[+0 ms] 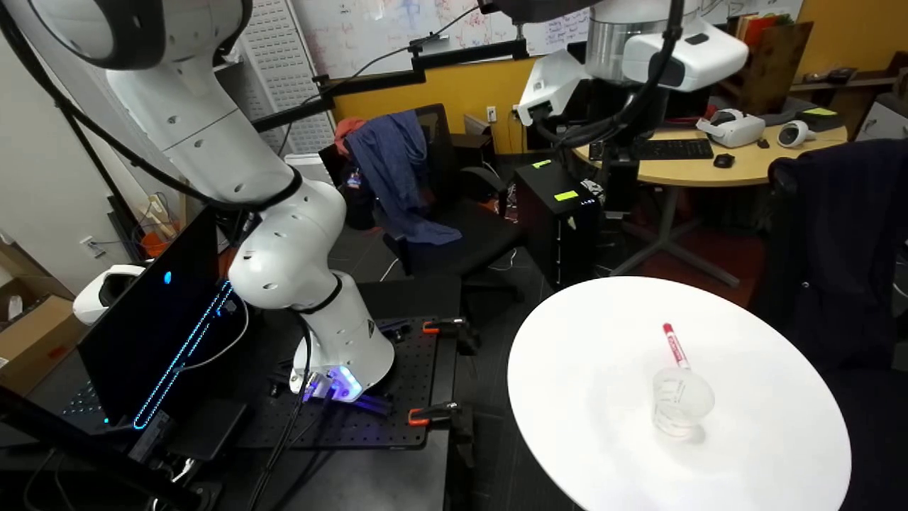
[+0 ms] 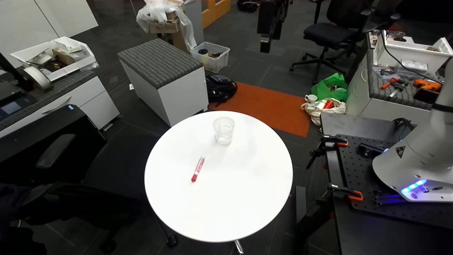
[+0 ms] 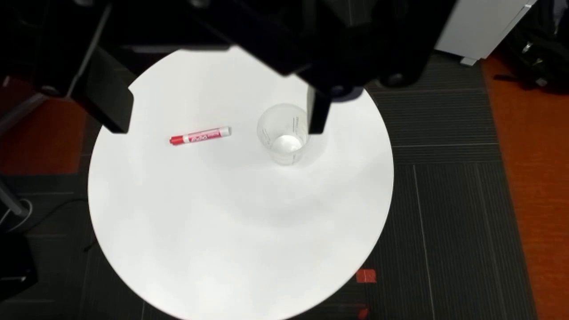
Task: Put the red marker in the cup
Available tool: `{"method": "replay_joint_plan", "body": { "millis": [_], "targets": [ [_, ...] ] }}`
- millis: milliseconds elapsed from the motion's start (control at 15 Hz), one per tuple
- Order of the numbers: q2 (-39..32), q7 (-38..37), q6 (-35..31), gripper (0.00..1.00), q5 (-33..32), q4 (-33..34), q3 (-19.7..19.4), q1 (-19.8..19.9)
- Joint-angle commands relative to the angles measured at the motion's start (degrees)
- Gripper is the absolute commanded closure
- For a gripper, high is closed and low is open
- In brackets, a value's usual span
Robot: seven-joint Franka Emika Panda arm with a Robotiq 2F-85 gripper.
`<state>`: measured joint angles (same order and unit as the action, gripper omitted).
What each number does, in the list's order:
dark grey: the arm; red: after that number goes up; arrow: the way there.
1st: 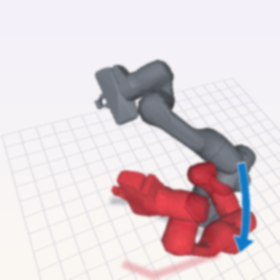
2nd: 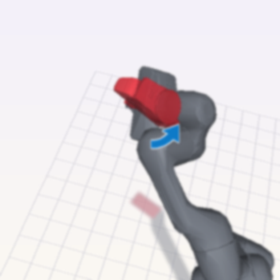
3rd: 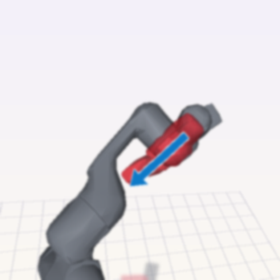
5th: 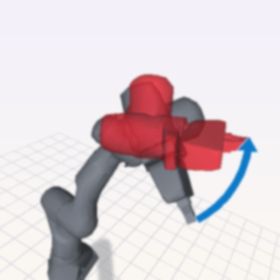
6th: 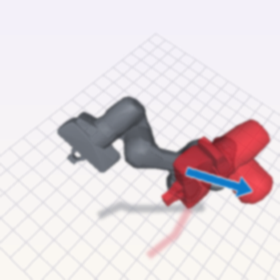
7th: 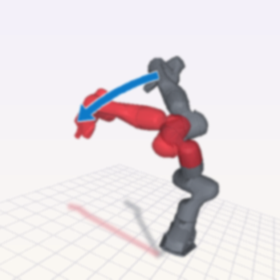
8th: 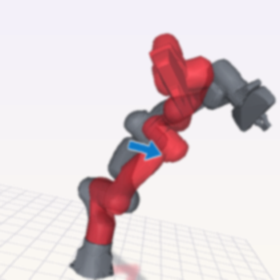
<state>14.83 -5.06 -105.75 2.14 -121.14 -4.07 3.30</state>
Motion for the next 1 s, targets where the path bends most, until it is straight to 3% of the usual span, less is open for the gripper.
{"method": "replay_joint_plan", "body": {
  "millis": [0, 400, 933],
  "targets": [
    [-2.37, -8.09, -5.46, 0.0, 0.94, 0.25, 1.98, 0.1],
    [-6.01, -18.34, -11.39, 0.0, 4.7, 0.86, 4.06, -0.74],
    [-6.39, -17.58, -10.6, 0.0, 3.87, 0.24, 4.21, -1.01]
  ]
}}
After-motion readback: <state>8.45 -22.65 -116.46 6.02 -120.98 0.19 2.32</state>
